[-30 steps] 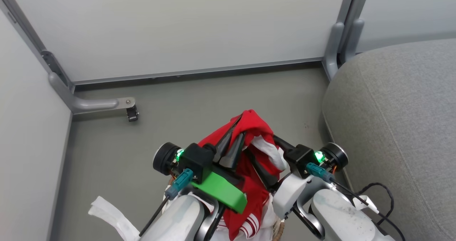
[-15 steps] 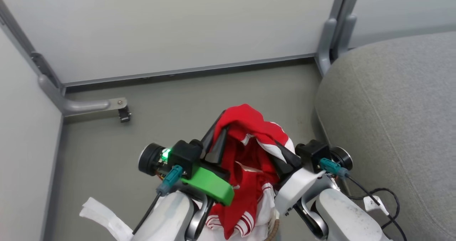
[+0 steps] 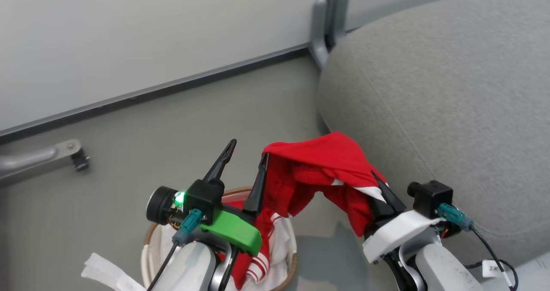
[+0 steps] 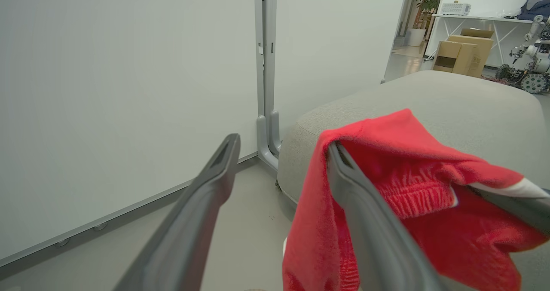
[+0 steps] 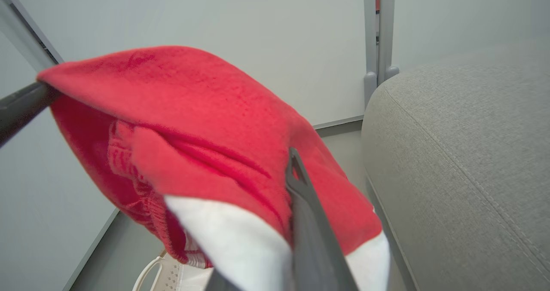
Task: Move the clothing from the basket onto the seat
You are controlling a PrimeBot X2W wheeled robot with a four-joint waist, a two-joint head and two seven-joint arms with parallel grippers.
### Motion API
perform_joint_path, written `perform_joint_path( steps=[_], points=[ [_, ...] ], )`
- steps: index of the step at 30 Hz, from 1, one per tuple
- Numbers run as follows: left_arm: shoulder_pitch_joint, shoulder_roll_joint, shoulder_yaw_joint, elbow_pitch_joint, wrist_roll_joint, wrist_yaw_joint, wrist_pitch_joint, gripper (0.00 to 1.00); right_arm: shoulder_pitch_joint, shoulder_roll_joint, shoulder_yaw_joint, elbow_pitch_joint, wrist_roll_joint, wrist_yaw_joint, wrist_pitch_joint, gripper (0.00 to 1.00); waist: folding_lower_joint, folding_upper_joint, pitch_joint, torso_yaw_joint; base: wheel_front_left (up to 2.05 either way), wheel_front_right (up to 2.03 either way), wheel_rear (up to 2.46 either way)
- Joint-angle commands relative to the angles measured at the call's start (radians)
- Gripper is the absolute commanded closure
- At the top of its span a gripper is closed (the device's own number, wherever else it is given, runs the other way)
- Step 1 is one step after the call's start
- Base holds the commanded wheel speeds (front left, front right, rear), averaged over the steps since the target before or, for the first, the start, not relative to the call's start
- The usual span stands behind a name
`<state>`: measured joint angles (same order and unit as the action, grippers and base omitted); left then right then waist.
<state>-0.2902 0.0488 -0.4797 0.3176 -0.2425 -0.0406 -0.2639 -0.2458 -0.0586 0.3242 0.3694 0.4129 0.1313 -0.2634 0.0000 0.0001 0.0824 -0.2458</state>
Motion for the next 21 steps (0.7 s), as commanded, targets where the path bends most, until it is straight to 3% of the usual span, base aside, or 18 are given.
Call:
perform_joint_path(
  steps=[1, 11, 21],
  points=[
    [0.014, 0.004, 0.005, -0.005, 0.004, -0.004, -0.001, 0.0, 0.019, 0.0, -0.011, -0.009, 0.008, -0.001, -0.002, 1.0, 0.0, -0.0001, 0.038, -0.116, 0.0, 0.0, 0.0],
    [-0.001, 0.004, -0.007, -0.007, 0.01, -0.012, -0.001, 0.0, 0.061, 0.006, -0.091, -0.048, 0.042, -0.001, -0.002, 1.0, 0.0, -0.0001, 0.07, -0.271, 0.0, 0.0, 0.0],
    [-0.062, 0.005, -0.042, 0.034, 0.017, -0.045, -0.001, 0.0, 0.055, 0.007, -0.158, -0.12, 0.107, -0.001, -0.002, 1.0, 0.0, -0.0001, 0.13, -0.291, 0.0, 0.0, 0.0]
  ],
)
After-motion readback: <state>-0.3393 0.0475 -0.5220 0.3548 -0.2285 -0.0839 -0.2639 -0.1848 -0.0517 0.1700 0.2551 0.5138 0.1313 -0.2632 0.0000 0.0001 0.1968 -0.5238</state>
